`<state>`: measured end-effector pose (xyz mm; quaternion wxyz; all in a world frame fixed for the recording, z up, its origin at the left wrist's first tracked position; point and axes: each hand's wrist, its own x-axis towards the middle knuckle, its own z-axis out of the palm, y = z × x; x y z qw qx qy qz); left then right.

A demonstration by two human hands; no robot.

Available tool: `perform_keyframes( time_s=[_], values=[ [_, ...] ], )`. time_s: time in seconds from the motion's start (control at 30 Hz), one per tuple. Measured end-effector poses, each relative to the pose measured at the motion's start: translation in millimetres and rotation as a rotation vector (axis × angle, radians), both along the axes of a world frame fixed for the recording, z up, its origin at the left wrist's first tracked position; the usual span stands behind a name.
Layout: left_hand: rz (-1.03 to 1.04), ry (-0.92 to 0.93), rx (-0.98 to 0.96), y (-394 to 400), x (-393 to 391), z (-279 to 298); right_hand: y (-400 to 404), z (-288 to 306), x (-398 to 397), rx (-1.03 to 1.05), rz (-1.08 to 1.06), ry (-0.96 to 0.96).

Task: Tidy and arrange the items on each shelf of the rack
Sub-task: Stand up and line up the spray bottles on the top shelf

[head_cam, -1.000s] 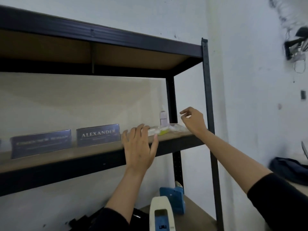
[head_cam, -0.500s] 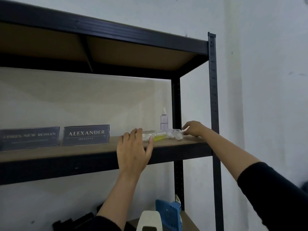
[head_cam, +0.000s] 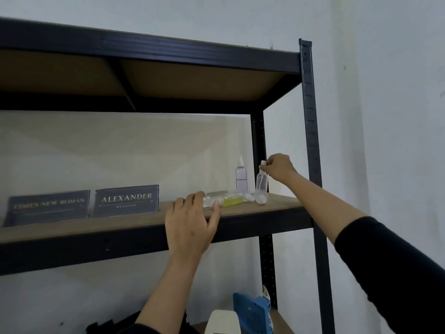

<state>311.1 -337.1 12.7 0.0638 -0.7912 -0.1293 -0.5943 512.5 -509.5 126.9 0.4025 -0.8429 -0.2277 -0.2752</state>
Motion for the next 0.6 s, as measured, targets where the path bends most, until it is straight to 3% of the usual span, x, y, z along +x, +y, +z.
perform_keyframes(
  time_s=[0.37, 0.53, 0.6],
  values=[
    [-0.006, 0.011, -0.004, 1.0, -0.5, -0.5, 14.4, -3.8, 13.3, -0.138, -0.069, 0.185],
    [-0.003, 0.016, -0.018, -0.8, -1.0, -0.1, 6.4, -8.4, -5.4, 0.034, -0.073, 0.147],
    [-0.005, 0.012, -0.019, -0.6, -1.5, -0.4, 1.9, -8.0, -27.0, -0.049, -0.052, 0.273]
  ],
)
